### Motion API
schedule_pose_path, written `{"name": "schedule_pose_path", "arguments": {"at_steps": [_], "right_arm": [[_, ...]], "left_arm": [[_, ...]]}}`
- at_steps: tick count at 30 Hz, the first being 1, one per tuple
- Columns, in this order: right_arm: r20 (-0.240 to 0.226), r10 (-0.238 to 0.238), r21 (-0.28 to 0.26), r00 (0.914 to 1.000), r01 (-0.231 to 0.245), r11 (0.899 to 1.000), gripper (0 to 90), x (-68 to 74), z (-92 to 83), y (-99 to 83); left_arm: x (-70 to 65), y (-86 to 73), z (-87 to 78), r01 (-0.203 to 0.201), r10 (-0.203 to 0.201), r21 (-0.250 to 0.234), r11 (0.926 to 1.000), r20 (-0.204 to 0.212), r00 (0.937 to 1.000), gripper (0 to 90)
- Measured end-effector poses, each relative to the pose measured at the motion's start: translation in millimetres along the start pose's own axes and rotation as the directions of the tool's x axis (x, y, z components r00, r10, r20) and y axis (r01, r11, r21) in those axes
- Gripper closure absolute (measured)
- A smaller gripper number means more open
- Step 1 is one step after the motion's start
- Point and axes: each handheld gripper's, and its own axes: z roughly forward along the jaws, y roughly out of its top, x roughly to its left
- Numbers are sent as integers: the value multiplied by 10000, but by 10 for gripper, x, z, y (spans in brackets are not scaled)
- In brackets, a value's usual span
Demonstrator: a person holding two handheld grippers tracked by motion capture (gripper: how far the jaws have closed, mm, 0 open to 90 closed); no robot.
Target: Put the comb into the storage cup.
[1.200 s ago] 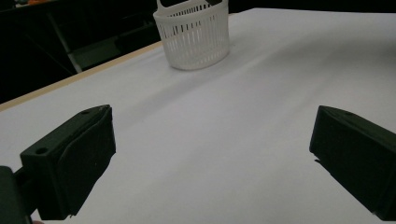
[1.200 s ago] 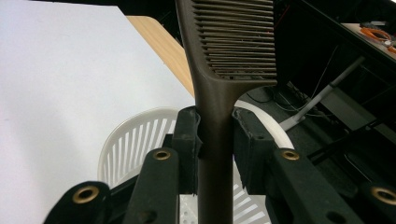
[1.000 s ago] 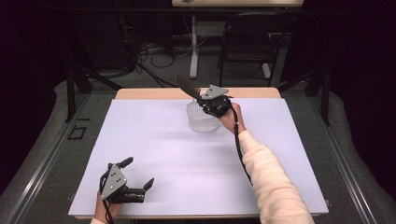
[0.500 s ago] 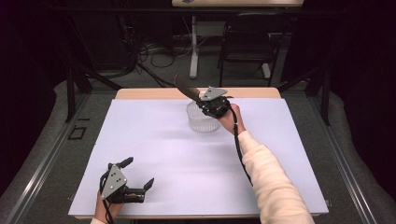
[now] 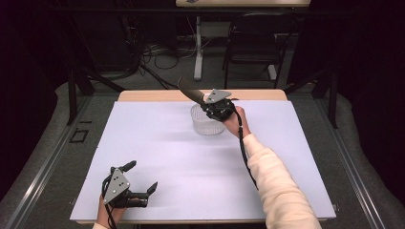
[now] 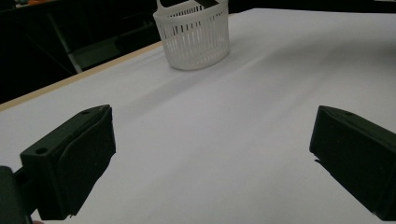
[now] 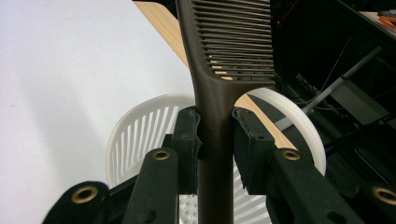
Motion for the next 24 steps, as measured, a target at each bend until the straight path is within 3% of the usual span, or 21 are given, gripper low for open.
{"name": "schedule_pose_path", "arguments": {"at_steps": [24], "right_arm": [[-205, 44, 289, 9998, -38, 9996, 715, 32, 53, -39]], "left_arm": [[1, 0, -2, -1, 1, 0, 10000, -5, 10000, 1]]}}
